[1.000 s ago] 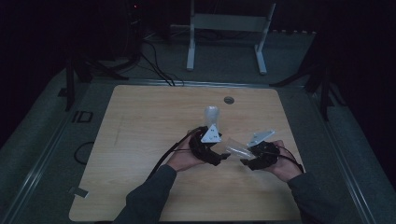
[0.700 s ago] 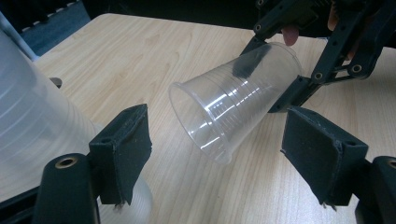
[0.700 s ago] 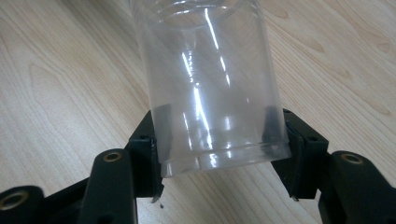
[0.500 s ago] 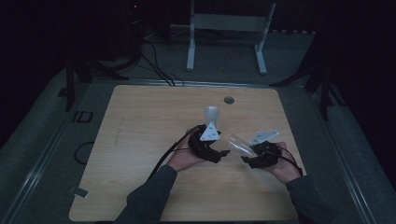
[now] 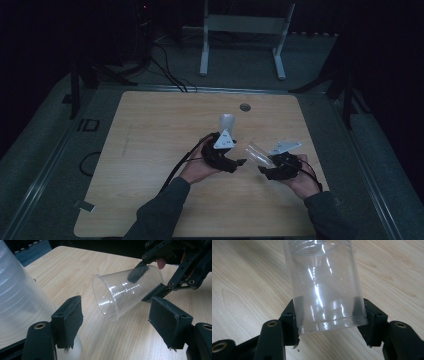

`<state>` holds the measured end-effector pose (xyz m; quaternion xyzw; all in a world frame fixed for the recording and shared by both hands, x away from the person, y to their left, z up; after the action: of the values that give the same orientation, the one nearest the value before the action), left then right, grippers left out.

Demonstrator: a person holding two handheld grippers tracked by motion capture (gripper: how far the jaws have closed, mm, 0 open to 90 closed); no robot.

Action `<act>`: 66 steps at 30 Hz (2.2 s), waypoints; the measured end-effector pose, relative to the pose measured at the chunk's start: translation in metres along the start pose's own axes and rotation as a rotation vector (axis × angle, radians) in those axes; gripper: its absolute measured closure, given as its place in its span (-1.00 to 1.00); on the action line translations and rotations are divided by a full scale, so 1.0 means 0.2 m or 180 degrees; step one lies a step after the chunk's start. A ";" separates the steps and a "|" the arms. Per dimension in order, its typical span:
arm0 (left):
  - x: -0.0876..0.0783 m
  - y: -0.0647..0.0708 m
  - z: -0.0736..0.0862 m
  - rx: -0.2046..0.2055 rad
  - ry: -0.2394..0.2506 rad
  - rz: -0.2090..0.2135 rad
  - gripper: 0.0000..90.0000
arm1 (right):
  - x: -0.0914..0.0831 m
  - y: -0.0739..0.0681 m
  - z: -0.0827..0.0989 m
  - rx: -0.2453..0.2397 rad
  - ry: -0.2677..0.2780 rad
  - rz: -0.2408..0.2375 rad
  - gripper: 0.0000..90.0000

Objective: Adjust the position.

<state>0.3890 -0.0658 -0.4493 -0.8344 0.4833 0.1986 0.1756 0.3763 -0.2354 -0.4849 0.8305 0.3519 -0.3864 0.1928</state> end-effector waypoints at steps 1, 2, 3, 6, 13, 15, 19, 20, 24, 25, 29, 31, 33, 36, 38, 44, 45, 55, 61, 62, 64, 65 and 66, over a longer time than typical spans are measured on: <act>0.00 0.00 0.00 -0.0019 0.0015 0.0008 -0.38 | 0.00 0.00 0.00 0.0017 0.0014 0.0004 -0.06; 0.00 -0.01 0.00 -0.0038 0.0026 0.0014 -0.36 | 0.00 0.00 0.00 0.0040 0.0030 0.0012 -0.06; 0.00 -0.01 0.00 -0.0078 0.0042 0.0019 -0.35 | 0.00 0.00 0.00 0.0048 0.0036 0.0015 -0.06; -0.01 -0.02 -0.01 -0.0090 0.0054 0.0015 -0.34 | 0.00 0.00 0.00 0.0080 0.0071 0.0033 -0.06; -0.01 -0.03 -0.01 -0.0164 0.0067 0.0011 -0.33 | 0.00 0.01 0.00 0.0168 0.0121 0.0060 -0.06; -0.01 -0.03 -0.01 -0.0194 0.0065 0.0010 -0.33 | 0.00 0.01 0.01 0.0205 0.0125 0.0069 -0.06; 0.00 -0.03 -0.01 -0.0196 0.0064 -0.0002 -0.34 | 0.01 0.01 0.01 0.0271 0.0162 0.0097 -0.06; 0.00 -0.03 -0.01 -0.0190 0.0061 -0.0006 -0.34 | 0.01 0.01 0.01 0.0285 0.0173 0.0115 -0.06; 0.00 -0.03 -0.01 -0.0202 0.0066 -0.0008 -0.34 | 0.01 0.01 0.01 0.0345 0.0228 0.0151 -0.06; 0.00 -0.03 -0.02 -0.0207 0.0067 -0.0009 -0.34 | 0.01 0.01 0.01 0.0363 0.0246 0.0166 -0.06; 0.00 -0.03 -0.02 -0.0219 0.0062 0.0006 -0.34 | 0.00 0.01 0.01 0.0453 0.0315 0.0191 -0.06; 0.01 -0.03 -0.02 -0.0215 0.0051 0.0003 -0.34 | 0.00 0.01 0.01 0.0503 0.0338 0.0203 -0.06; 0.01 -0.03 -0.02 -0.0224 0.0050 0.0004 -0.34 | 0.00 0.01 0.01 0.0498 0.0356 0.0268 -0.06; 0.01 -0.03 -0.02 -0.0240 0.0050 0.0000 -0.34 | 0.00 0.01 0.00 0.0520 0.0408 0.0305 -0.06; 0.00 -0.03 -0.02 -0.0239 0.0043 -0.0007 -0.34 | 0.00 0.01 0.00 0.0510 0.0426 0.0346 -0.06; 0.01 -0.03 -0.02 -0.0250 0.0023 0.0011 -0.34 | -0.02 0.01 -0.02 0.0563 0.0535 0.0412 -0.06; 0.01 -0.03 -0.02 -0.0252 0.0021 0.0010 -0.34 | -0.02 0.01 -0.02 0.0569 0.0555 0.0446 -0.06; 0.02 -0.02 -0.03 -0.0242 0.0018 -0.0012 -0.34 | -0.01 -0.01 -0.02 0.0677 0.0709 0.0557 -0.06; 0.02 -0.02 -0.03 -0.0252 0.0026 -0.0022 -0.33 | -0.02 0.00 -0.02 0.0781 0.0802 0.0578 -0.06; 0.02 -0.02 -0.03 -0.0255 0.0023 -0.0022 -0.33 | -0.02 0.00 -0.02 0.0790 0.0816 0.0578 -0.06; 0.03 -0.02 -0.03 -0.0240 0.0005 -0.0017 -0.34 | -0.02 0.00 -0.02 0.0804 0.0832 0.0569 -0.06; 0.03 -0.02 -0.03 -0.0235 0.0001 -0.0007 -0.34 | -0.02 -0.01 -0.02 0.0810 0.0837 0.0569 -0.06; 0.03 -0.02 -0.03 -0.0234 -0.0001 -0.0010 -0.34 | -0.01 -0.01 -0.02 0.0807 0.0840 0.0570 -0.06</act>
<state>0.3955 -0.0719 -0.4460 -0.8410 0.4743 0.2161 0.1452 0.3753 -0.2327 -0.4803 0.9195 0.2474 -0.2967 0.0725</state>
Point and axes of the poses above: each handheld gripper's, and its own axes: x roughly forward along the jaws, z roughly out of its underside, y roughly to its right, the point moved 7 cm from there along x, roughly forward along the jaws, and after that the axes turned 4 degrees about -z, right-handed, at the moved point
